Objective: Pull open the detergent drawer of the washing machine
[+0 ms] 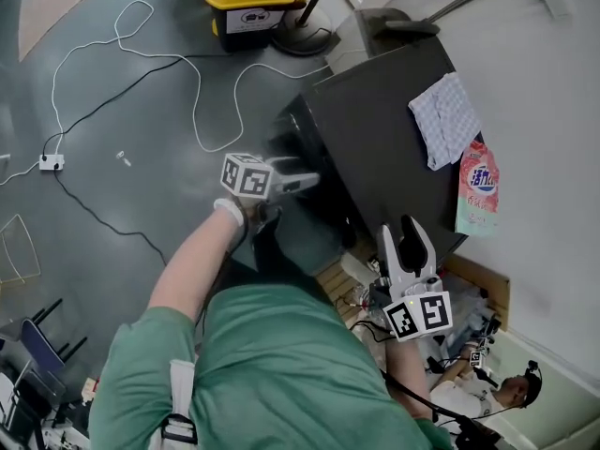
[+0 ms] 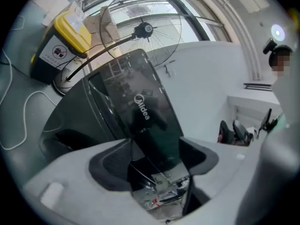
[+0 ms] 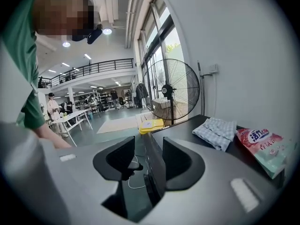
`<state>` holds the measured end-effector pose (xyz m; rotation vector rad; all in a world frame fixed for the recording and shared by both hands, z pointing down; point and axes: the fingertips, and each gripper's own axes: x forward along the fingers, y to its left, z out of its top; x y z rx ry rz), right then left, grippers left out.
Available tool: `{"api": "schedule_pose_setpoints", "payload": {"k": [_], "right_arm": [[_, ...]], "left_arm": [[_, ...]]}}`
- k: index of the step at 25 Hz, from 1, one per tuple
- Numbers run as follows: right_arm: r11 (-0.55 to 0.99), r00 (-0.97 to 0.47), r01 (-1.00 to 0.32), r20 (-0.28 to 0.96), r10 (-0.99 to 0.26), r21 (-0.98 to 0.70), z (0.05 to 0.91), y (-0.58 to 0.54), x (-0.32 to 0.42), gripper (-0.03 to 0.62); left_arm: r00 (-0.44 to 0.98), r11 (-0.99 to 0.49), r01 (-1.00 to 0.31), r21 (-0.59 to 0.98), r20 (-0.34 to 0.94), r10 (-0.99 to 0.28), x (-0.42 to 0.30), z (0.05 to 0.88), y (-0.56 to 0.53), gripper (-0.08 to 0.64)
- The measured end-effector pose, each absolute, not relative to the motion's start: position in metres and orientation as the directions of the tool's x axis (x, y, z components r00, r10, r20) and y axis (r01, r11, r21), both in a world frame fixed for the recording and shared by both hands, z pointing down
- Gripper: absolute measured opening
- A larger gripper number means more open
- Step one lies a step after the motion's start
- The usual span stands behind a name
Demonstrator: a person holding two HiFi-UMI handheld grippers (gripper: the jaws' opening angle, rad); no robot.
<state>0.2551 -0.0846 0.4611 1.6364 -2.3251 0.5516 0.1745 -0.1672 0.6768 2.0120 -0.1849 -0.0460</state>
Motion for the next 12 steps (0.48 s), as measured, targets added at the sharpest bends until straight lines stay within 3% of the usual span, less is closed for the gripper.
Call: {"api": "schedule_pose_setpoints", "payload": {"k": [12], "right_arm": [[0.339,-0.376,-0.926,0.436,-0.817,-0.164,0.472,-0.102,0.262,0.179]], "left_arm": [[0.979,-0.323,0.012,0.946,-0.078,-0.19,0.192,0.69,-0.183,0.351]]}}
